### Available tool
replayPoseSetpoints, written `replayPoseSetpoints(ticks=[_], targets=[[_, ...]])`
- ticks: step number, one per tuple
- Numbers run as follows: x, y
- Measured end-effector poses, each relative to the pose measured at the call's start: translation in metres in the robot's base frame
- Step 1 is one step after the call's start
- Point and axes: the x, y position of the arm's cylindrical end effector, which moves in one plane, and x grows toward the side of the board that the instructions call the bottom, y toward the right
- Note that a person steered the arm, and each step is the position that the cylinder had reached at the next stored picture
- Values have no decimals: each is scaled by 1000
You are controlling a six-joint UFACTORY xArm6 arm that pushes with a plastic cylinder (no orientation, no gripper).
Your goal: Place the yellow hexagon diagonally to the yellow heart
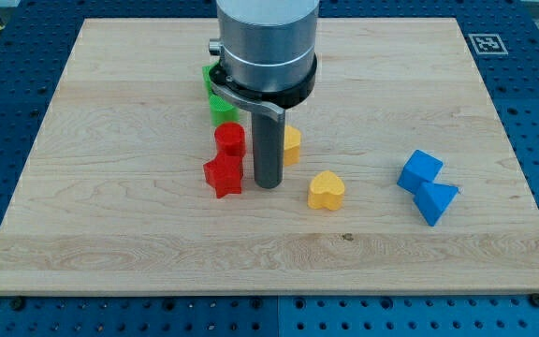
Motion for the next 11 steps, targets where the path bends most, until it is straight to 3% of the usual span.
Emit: replayPoseSetpoints(ticks=[4,7,11], targets=[[-35,-2],[-40,17],[-41,-12]])
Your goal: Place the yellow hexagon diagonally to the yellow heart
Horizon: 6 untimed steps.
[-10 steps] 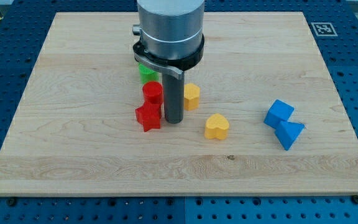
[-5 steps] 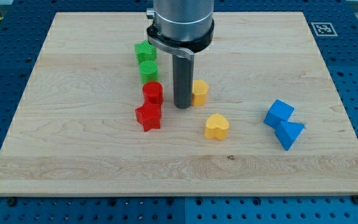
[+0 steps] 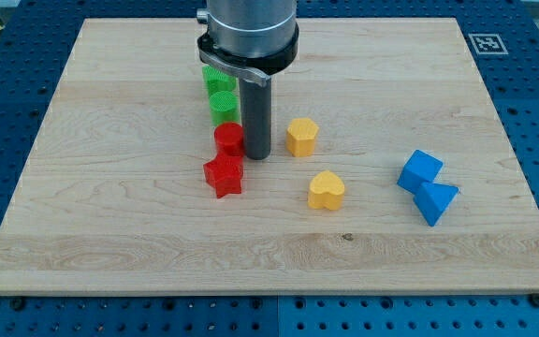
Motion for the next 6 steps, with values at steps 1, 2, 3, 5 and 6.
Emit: replayPoseSetpoints(ticks=[1,2,3,5,6], targets=[[-1,-10],[-2,-16],[-2,-8],[-7,57],[-7,97]])
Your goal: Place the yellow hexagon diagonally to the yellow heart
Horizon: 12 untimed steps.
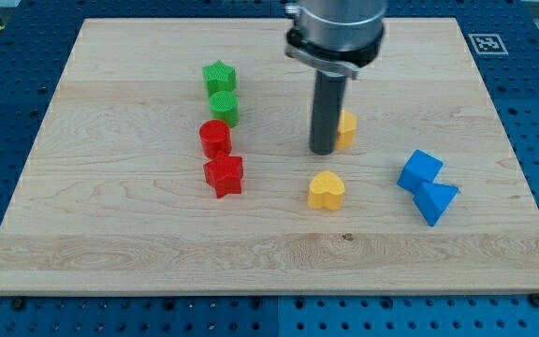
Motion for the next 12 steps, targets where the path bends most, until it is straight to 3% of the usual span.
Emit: replayPoseSetpoints(ticks=[4,7,12], targets=[[1,24],[-54,29],[62,12]])
